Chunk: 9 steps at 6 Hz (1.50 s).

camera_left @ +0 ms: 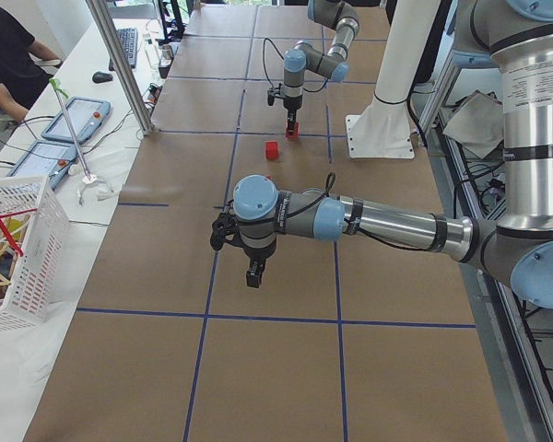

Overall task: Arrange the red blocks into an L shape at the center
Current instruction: 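Carry the red cube with the right gripper to the table center and lower it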

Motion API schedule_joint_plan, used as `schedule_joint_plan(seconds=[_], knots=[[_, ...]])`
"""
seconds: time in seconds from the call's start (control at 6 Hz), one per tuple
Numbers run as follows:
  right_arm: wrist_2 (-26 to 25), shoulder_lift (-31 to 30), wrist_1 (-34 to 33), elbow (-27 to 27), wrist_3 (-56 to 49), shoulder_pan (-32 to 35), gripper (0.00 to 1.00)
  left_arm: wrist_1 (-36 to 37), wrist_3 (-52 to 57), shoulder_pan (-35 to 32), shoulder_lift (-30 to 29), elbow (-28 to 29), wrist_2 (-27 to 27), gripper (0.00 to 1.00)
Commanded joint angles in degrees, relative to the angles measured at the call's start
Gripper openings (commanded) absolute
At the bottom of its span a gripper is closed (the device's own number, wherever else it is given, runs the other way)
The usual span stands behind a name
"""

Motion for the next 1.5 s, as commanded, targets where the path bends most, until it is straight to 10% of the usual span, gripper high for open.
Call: schedule_joint_plan(seconds=[0.0,0.5,0.67,0.83,1.33], knots=[[-0.09,-0.01,0.03,-0.01,-0.02,0.0,0.11,0.03,0.07,0.0,0.0,0.22,0.0,1.0],[-0.97,0.43,0.03,-0.53,-0.28,-0.27,0.42,-0.06,0.15,0.0,0.0,0.49,0.0,1.0],[-1.14,0.34,0.03,-0.62,-0.29,-0.18,0.81,-0.06,0.24,0.0,0.0,0.49,0.0,1.0],[-2.19,0.34,0.03,-0.62,-0.29,-0.53,1.0,0.03,0.16,0.0,0.09,0.49,0.0,1.0],[-2.2,0.87,-0.05,1.03,-0.46,-0.18,1.0,-0.06,-0.11,0.09,0.0,0.05,0.0,1.0]])
